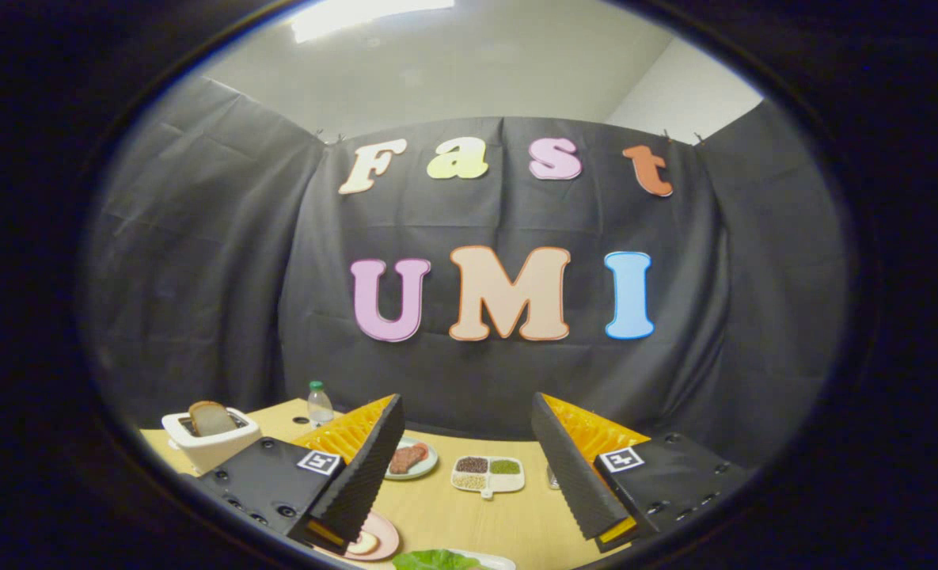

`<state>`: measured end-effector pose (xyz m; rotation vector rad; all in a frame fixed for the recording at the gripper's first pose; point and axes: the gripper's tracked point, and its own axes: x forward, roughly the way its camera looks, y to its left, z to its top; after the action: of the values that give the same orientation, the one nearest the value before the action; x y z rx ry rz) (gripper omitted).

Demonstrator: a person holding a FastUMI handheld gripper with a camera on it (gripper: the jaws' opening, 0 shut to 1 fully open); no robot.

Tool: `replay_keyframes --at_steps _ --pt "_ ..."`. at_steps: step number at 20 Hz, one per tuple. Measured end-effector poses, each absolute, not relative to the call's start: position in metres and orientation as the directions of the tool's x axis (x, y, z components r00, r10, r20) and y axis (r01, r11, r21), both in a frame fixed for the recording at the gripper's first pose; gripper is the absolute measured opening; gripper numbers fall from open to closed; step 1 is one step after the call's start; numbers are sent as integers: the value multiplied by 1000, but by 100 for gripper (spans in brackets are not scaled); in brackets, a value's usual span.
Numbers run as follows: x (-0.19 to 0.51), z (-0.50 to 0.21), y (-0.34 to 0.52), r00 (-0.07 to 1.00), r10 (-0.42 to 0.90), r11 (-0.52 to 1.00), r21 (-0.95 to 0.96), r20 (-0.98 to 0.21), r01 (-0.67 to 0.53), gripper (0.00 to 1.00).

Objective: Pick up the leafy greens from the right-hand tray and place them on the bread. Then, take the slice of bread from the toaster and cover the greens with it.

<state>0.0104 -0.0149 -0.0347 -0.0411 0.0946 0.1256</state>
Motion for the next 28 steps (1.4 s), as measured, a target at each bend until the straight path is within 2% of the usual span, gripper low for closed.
replay_keyframes --at_steps 14,28 --pt "-6 -123 -17 862 318 913 -117 -395 -391 100" --pt "-43 -231 -5 636 410 822 -36 -654 -568 100"
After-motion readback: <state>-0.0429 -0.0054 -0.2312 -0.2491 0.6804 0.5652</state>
